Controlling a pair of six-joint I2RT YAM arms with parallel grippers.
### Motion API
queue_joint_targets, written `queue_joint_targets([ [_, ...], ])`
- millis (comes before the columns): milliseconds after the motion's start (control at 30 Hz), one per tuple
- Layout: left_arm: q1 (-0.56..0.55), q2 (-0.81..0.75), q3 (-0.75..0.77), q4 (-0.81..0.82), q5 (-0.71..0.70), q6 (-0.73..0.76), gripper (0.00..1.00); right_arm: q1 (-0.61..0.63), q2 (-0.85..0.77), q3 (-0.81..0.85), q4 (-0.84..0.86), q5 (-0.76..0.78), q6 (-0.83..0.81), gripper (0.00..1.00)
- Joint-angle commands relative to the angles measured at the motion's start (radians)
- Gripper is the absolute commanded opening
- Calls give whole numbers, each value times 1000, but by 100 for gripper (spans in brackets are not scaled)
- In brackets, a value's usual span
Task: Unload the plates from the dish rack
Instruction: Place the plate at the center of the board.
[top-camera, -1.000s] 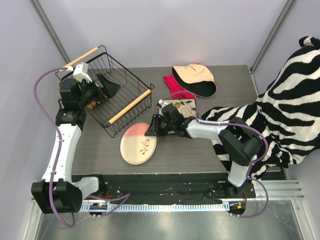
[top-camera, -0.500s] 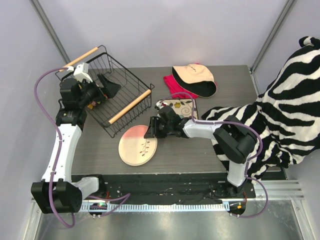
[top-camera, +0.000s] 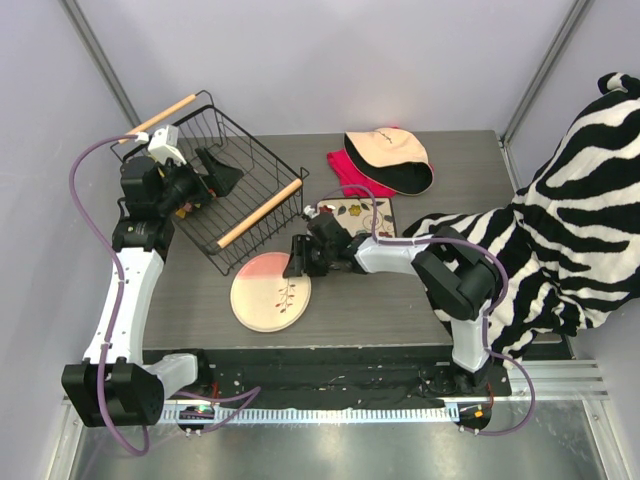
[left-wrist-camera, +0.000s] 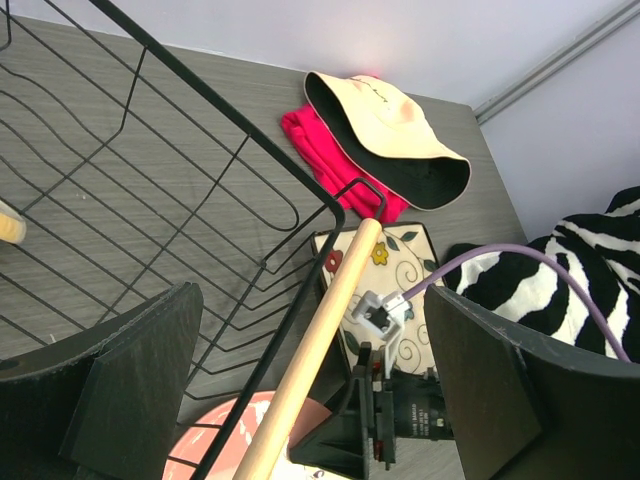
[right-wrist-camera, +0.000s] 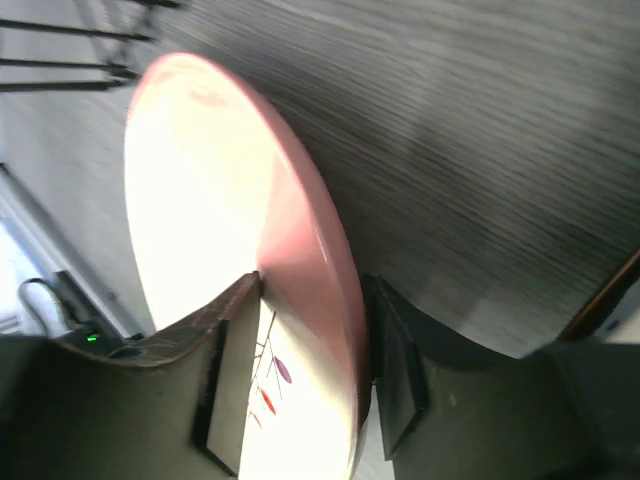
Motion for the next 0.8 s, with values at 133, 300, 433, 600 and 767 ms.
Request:
queue_joint_targets([
  [133,-8,-2,29,16,16,9,97,17,30,14,-61,76,-52,52],
  [300,-9,-1,29,16,17,12,98,21,32,17,-64,85,-55,52],
  [433,-9,-1,29,14,14,12,98,24,23,23,-76,96,-69,53],
  [600,-9,-2,29,11,10,12,98,38,9,31,-101,116,-104,56],
  [767,-11,-4,29,11,10,14,98,47,6,63,-154,151,-141,57],
])
